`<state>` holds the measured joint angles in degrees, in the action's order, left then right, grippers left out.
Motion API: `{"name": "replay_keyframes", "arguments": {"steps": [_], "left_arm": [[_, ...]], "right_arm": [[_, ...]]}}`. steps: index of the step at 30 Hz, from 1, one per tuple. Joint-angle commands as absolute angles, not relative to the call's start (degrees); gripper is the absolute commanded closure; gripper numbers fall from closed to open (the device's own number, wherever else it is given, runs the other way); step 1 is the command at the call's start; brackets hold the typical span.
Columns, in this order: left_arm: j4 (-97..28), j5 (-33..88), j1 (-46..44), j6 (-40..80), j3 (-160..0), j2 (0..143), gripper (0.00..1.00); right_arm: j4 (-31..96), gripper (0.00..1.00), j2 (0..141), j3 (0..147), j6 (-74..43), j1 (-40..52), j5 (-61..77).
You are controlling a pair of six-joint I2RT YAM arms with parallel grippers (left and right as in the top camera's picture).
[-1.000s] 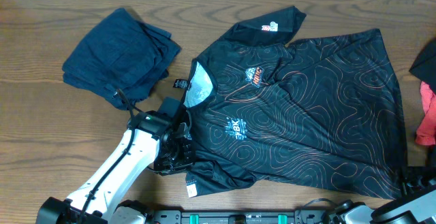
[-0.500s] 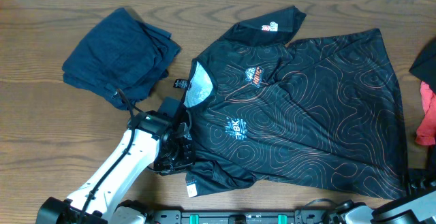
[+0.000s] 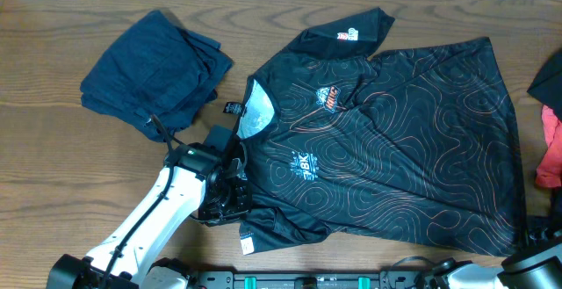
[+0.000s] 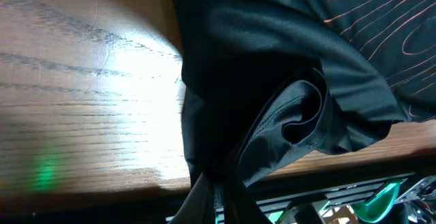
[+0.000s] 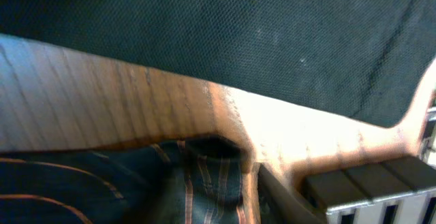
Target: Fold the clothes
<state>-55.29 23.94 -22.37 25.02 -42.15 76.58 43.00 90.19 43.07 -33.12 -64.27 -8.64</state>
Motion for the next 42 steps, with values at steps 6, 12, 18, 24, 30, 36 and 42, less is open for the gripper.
{"name": "replay_keyframes", "arguments": {"steps": [6,12,18,24,30,36,42], "left_arm": [[-55.48,23.31,-22.59,24.03,-43.11,75.88,0.93],[-55.94,23.49,-22.59,23.97,-43.11,75.75,0.94],[-58.98,23.59,-22.59,23.09,-43.92,73.19,0.94],[-59.81,23.7,-22.59,20.84,-47.59,68.66,0.94],[-50.61,23.27,-22.57,20.12,-49.01,67.42,0.94],[-37.23,21.87,-22.57,18.68,-49.01,67.66,0.93],[-26.89,19.59,-21.06,18.68,-49.08,67.72,0.94]], "right_arm": [[49.21,0.99,90.74,47.16,-32.32,-64.84,-4.47],[57.39,0.99,85.67,55.46,-28.05,-64.82,2.87],[59.64,0.99,80.64,57.54,-27.53,-63.92,7.42],[56.03,0.99,80.2,57.54,-27.35,-60.05,14.68],[45.47,0.99,80.25,57.54,-27.59,-54.19,24.64],[35.42,0.99,80.95,57.54,-36.53,-49.84,19.35],[32.45,0.99,83.2,57.54,-37.74,-48.56,18.41]]}}
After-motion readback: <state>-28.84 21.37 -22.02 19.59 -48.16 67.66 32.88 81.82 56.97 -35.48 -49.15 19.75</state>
